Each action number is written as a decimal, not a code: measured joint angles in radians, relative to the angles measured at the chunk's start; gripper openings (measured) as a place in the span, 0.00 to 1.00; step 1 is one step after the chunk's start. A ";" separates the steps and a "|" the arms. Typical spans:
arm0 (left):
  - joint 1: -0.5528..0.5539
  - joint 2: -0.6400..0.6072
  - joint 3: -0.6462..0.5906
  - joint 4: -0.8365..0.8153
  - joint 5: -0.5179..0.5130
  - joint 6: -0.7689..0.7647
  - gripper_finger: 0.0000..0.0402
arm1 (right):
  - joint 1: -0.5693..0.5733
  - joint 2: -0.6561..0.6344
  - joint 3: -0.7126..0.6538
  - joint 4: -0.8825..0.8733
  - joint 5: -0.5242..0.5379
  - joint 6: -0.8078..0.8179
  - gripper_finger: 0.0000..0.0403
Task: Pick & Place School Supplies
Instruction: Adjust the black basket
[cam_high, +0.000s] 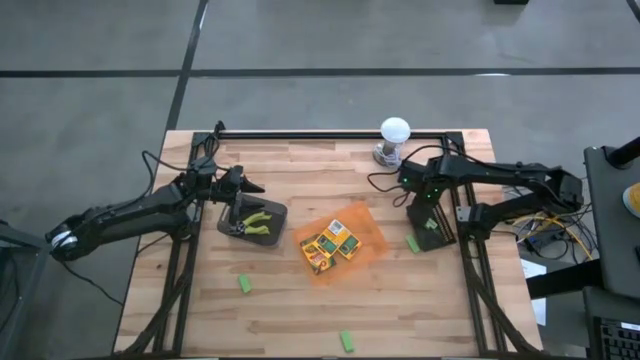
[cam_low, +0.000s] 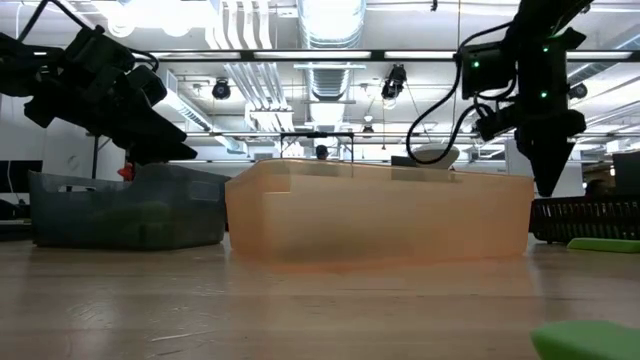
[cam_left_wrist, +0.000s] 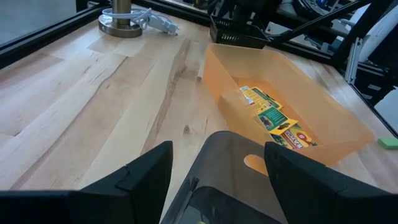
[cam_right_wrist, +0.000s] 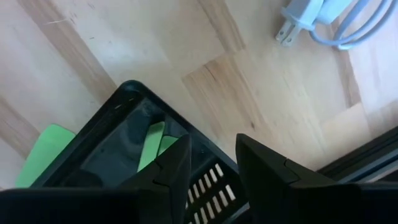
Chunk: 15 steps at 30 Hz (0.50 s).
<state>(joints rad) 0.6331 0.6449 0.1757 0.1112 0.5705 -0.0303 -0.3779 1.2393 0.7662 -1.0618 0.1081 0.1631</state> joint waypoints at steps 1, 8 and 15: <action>0.000 0.000 0.000 0.000 0.000 0.000 0.65 | 0.000 0.006 0.000 0.001 -0.001 0.011 0.30; 0.000 0.000 0.000 0.000 0.000 0.000 0.65 | 0.000 0.031 0.000 0.035 0.000 0.017 0.29; 0.000 0.000 0.000 0.000 0.000 0.000 0.65 | 0.000 0.062 0.000 0.047 -0.025 0.024 0.28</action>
<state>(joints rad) 0.6331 0.6449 0.1757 0.1112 0.5709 -0.0303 -0.3779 1.3015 0.7658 -1.0148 0.0834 0.1868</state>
